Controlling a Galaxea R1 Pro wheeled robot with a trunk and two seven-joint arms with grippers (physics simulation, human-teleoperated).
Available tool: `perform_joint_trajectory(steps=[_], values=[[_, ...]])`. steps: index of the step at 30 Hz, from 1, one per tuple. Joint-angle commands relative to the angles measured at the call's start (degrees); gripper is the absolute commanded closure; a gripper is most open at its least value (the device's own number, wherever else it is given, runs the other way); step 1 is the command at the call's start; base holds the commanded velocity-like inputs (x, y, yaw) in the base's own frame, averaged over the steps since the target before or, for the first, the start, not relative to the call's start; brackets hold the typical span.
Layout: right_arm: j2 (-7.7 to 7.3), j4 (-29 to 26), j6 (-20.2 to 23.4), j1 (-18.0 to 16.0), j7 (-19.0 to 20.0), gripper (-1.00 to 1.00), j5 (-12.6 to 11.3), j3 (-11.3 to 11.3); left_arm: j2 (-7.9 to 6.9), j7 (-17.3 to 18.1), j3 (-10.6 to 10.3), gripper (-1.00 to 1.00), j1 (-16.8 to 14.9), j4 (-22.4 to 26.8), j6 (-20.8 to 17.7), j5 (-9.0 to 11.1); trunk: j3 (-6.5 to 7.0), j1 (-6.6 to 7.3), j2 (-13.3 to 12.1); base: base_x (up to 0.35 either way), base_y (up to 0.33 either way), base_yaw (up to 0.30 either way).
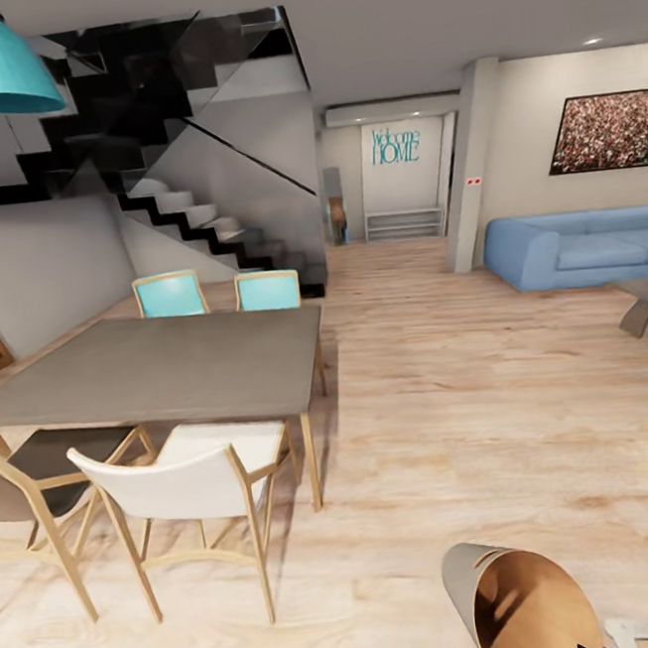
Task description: Put the three can of soda from the living room inside the tash can in the kitchen.
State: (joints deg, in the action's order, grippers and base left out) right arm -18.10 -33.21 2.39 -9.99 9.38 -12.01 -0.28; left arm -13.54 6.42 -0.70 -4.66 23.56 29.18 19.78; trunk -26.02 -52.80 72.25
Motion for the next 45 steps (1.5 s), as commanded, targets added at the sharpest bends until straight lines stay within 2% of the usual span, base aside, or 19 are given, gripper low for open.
perform_joint_trajectory(steps=[1,13,39,45], values=[[0.0,-0.1,0.0,0.0,0.0,1.0,-0.2,-0.1,0.0,0.0,0.0,-1.0,0.0,0.0,0.0,0.0,0.04,0.0,0.0,0.26,-0.002,-0.239],[0.0,-0.1,0.0,0.0,0.0,1.0,-0.2,-0.1,0.0,0.0,0.1,-1.0,0.0,-1.8,0.5,0.0,0.39,0.0,0.0,0.261,-0.059,-0.24],[0.0,-0.1,0.0,0.0,0.0,1.0,-0.2,-0.1,0.0,0.0,0.1,-1.0,0.0,-2.0,0.9,0.0,1.14,0.0,0.0,0.257,-0.178,-0.24],[0.03,-0.1,0.0,0.0,-0.1,1.0,-0.1,0.0,0.0,0.0,0.1,-1.0,0.0,-2.0,0.9,0.0,1.19,0.0,0.0,0.246,-0.193,-0.105]])
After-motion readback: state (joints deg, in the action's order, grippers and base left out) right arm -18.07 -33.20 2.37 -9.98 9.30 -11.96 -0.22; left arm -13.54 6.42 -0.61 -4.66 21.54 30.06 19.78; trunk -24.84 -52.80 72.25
